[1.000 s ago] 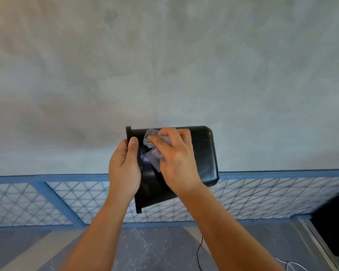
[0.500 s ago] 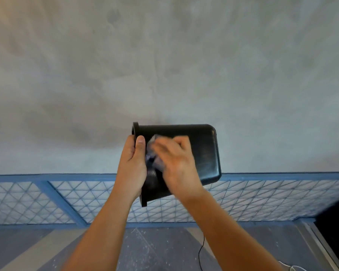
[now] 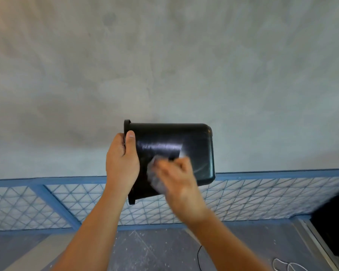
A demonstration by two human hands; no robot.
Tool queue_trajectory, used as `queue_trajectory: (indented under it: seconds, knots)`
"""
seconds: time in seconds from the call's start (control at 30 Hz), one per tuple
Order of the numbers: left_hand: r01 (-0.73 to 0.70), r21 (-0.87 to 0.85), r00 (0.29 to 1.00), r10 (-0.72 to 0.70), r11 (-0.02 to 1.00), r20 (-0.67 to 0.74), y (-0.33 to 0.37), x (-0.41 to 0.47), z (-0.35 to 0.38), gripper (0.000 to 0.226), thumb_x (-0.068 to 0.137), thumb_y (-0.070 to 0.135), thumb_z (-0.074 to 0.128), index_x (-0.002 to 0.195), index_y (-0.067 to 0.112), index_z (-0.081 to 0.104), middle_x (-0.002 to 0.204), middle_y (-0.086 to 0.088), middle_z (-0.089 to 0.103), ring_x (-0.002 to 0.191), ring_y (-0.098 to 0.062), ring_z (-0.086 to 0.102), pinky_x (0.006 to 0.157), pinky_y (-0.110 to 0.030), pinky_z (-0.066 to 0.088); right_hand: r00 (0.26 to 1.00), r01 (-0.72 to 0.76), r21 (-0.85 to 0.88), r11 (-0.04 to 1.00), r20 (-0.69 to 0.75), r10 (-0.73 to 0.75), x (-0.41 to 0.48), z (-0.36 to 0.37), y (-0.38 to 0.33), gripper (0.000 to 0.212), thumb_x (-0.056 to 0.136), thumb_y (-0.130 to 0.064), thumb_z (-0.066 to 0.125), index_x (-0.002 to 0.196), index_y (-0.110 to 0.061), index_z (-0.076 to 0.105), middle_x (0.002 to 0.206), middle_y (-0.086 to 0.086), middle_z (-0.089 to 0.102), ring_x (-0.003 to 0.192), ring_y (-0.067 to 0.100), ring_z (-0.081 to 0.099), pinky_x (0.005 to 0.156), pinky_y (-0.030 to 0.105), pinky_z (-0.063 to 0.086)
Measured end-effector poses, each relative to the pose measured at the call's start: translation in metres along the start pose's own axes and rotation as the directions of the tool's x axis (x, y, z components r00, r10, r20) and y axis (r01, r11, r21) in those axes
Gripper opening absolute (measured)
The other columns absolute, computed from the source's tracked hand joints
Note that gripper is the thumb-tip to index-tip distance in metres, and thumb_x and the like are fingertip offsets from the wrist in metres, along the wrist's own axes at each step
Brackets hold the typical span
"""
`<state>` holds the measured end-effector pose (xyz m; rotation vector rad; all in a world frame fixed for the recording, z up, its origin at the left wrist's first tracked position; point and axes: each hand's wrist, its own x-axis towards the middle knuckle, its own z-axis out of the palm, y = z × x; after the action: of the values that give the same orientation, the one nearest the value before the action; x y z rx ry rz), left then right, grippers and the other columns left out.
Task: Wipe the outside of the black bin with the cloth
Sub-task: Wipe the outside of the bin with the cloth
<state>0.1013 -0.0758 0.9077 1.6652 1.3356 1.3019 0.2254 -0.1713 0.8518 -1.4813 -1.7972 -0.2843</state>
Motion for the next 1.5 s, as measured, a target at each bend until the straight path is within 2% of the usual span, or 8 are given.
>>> queue_trajectory:
  seconds: [0.1,0.27,0.47,0.63,0.8,1.0,1.23,1.5]
  knots:
    - [0.008,0.021,1.000,-0.009,1.000,0.005,0.002,0.006,-0.007,0.044,0.112,0.047,0.035,0.097,0.013,0.058,0.084,-0.004,0.060,0.077,-0.014,0.058,0.062,-0.023,0.042,0.998,0.055,-0.013,0.998,-0.036,-0.055,-0.016,-0.001,0.002,0.038,0.112,-0.019,0.037,0.129,-0.009,0.069,0.131,-0.001,0.063,0.108,0.023,0.051,0.098,0.022,0.046]
    - [-0.052,0.093,0.999,0.051,0.994,0.013,0.010,0.006,-0.011,0.046,0.113,0.044,0.035,0.093,0.009,0.057,0.080,-0.004,0.057,0.070,-0.010,0.052,0.056,-0.006,0.039,0.945,-0.204,-0.051,0.978,-0.272,0.183,0.051,-0.037,0.042,0.038,0.103,-0.015,0.044,0.127,-0.005,0.071,0.131,0.005,0.066,0.112,0.023,0.047,0.099,0.024,0.046]
    - [-0.064,0.113,0.998,0.064,0.991,0.003,0.007,0.007,-0.016,0.046,0.113,0.044,0.035,0.095,0.008,0.057,0.080,-0.002,0.057,0.071,-0.009,0.055,0.059,-0.017,0.040,0.995,-0.003,-0.062,0.998,-0.102,-0.003,-0.016,-0.008,-0.009,0.056,0.115,-0.025,0.020,0.124,-0.004,0.071,0.133,0.001,0.059,0.105,0.020,0.050,0.095,0.023,0.044]
    - [-0.079,0.140,0.997,0.075,0.987,0.033,0.004,-0.012,-0.015,0.039,0.113,0.038,0.036,0.088,0.014,0.053,0.077,0.000,0.054,0.067,-0.009,0.051,0.058,-0.005,0.039,0.925,-0.301,0.071,0.951,-0.220,0.309,0.019,-0.037,0.033,0.029,0.106,-0.010,0.050,0.127,-0.007,0.069,0.131,0.013,0.062,0.113,-0.012,0.035,0.103,0.003,0.032]
    - [-0.041,0.088,0.999,0.040,0.995,0.010,0.005,-0.007,-0.011,0.044,0.112,0.045,0.035,0.095,0.011,0.058,0.081,-0.002,0.058,0.071,-0.012,0.055,0.057,-0.013,0.040,0.985,-0.140,-0.057,0.989,-0.106,0.133,-0.015,-0.015,0.017,0.058,0.073,0.020,0.071,0.126,-0.003,0.068,0.130,0.007,0.062,0.120,0.021,0.052,0.108,0.038,0.041]
    - [-0.052,0.092,0.998,0.049,0.994,0.032,-0.001,-0.014,-0.011,0.044,0.112,0.045,0.035,0.094,0.012,0.058,0.081,-0.007,0.059,0.073,-0.016,0.057,0.057,-0.010,0.041,0.927,-0.323,-0.067,0.944,-0.223,0.302,0.002,-0.050,0.053,0.035,0.098,-0.001,0.052,0.128,-0.007,0.069,0.133,0.008,0.063,0.111,0.009,0.034,0.099,0.001,0.031]
    - [-0.007,0.032,1.000,0.008,0.999,-0.018,0.002,-0.012,-0.007,0.046,0.111,0.050,0.035,0.096,0.014,0.060,0.086,-0.010,0.064,0.081,-0.025,0.063,0.072,-0.042,0.052,0.895,-0.366,-0.008,0.931,-0.279,0.349,-0.051,-0.034,0.051,0.042,0.090,0.013,0.064,0.128,-0.005,0.069,0.129,0.009,0.064,0.114,0.006,0.037,0.100,0.003,0.035]
    - [0.015,0.042,1.000,-0.017,0.999,0.026,0.004,-0.028,0.006,0.043,0.112,0.047,0.035,0.095,0.016,0.061,0.083,-0.005,0.063,0.075,-0.014,0.060,0.062,-0.023,0.040,0.854,-0.400,-0.016,0.916,-0.369,0.366,0.013,-0.072,0.086,0.035,0.097,-0.025,0.060,0.126,-0.009,0.071,0.128,0.000,0.066,0.108,0.020,0.049,0.090,0.005,0.039]
